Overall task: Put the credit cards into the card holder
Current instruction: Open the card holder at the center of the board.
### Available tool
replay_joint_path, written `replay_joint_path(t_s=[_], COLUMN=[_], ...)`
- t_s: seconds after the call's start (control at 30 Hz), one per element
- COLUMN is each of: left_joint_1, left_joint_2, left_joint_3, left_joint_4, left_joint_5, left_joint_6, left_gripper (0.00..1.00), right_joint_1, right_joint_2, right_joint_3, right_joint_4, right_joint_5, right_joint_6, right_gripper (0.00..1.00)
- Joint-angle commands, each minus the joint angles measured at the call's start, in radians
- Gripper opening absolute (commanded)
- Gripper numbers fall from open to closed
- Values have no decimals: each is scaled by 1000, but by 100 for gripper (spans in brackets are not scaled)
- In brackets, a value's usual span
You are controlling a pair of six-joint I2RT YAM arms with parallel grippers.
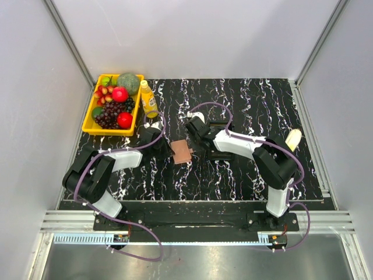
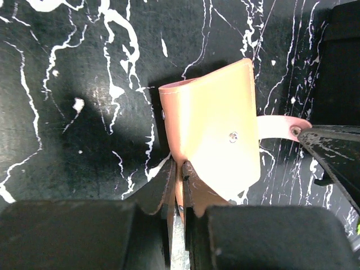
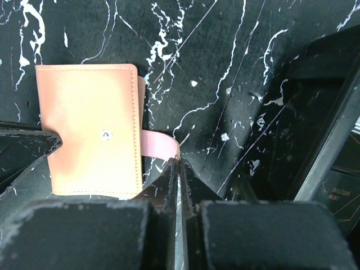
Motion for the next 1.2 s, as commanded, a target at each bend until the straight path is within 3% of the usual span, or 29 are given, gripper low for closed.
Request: replay_joint_path(t_s=[0.0, 0.13, 0.43, 0.47, 0.53, 0.67, 0.73, 0.9, 1.17], left_joint_1=[16, 23, 25, 25, 26, 26, 26, 26, 26], left_joint_2=[-30, -76, -58, -63, -66, -58, -57, -51, -41], left_joint_3=[33, 14, 17, 15, 7, 14, 18, 32, 43], left_joint_4=[-157, -194, -178, -178, -169, -171, -171, -169, -163], left_joint_5=[-152, -204, -154, -155, -158, -145, -143, -135, -129], left_joint_6=[95, 108, 120, 120, 120, 123, 122, 114, 102], left_gripper=[1, 0, 2, 4, 6, 6, 7, 9, 9], right_joint_1=[-26, -41, -55, -60, -67, -72, -70, -67, -31], right_joint_2=[-18, -22, -16, -19, -27, -73, -116, -185, -73], right_joint_3=[9, 20, 30, 32, 33, 50, 46, -37, 7], right_joint_4=[52, 56, 66, 66, 65, 59, 69, 233, 279], right_joint_5=[-21, -36, -55, -53, -55, -59, -132, -499, -637], right_joint_6=[-41, -61, -85, -87, -93, -99, -102, -9, 56], right_gripper=[1, 1, 10, 13, 28, 29, 31, 36, 36])
